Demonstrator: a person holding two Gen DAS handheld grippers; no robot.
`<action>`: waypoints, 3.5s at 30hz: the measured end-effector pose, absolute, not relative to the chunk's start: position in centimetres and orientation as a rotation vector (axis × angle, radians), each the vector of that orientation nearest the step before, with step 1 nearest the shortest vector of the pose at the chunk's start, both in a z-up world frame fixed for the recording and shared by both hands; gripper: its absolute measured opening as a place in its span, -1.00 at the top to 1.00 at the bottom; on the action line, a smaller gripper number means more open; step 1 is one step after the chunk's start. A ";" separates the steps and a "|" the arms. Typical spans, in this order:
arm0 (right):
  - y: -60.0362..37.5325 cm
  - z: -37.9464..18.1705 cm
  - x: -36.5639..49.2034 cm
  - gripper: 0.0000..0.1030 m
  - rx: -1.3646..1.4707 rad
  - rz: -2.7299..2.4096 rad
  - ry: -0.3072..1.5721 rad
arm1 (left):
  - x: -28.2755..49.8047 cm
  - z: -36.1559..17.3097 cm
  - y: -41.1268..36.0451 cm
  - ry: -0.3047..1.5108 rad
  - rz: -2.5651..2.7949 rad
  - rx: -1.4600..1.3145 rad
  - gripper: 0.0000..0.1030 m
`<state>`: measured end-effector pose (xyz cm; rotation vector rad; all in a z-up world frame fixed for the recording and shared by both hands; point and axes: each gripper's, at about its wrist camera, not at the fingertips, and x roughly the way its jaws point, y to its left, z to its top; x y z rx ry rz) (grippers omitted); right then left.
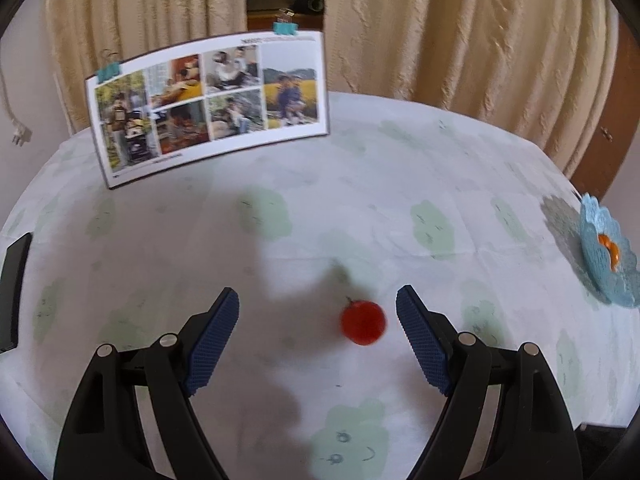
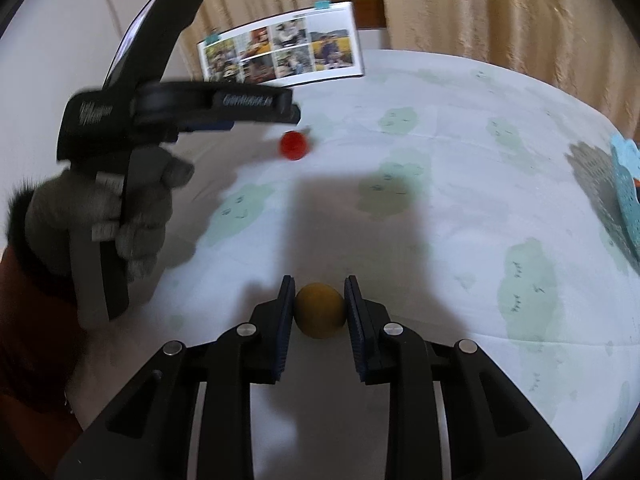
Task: Organize fruits
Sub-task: 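Grasp the small yellow fruit with the right gripper while the left grasps the red tomato, then carry the small yellow fruit into the blue basket and open the right gripper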
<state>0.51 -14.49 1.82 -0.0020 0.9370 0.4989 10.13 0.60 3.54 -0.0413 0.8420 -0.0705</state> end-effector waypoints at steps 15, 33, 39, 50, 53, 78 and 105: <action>-15.0 1.8 0.6 0.49 0.028 0.513 0.943 | 11.3 0.9 -0.9 0.907 -0.121 -0.003 0.11; -15.4 1.8 -0.2 0.15 0.015 0.515 0.945 | 9.1 3.3 -2.1 0.853 -0.167 0.009 0.47; -14.8 1.7 0.0 0.29 -0.031 0.488 0.939 | 8.8 3.5 -2.1 0.844 -0.164 0.013 0.47; -16.7 2.4 0.1 0.49 0.046 0.451 0.903 | 8.5 3.6 -2.3 0.835 -0.153 0.021 0.47; -18.9 3.3 0.5 0.49 0.099 0.408 0.871 | 8.4 3.7 -2.4 0.830 -0.150 0.022 0.47; -40.6 8.5 1.3 0.49 0.359 -0.122 0.583 | 6.7 5.5 -9.6 0.801 -0.248 0.092 0.47; -46.1 6.4 -1.1 -0.36 0.397 -0.459 0.384 | 5.9 6.9 -18.0 0.777 -0.378 0.181 0.47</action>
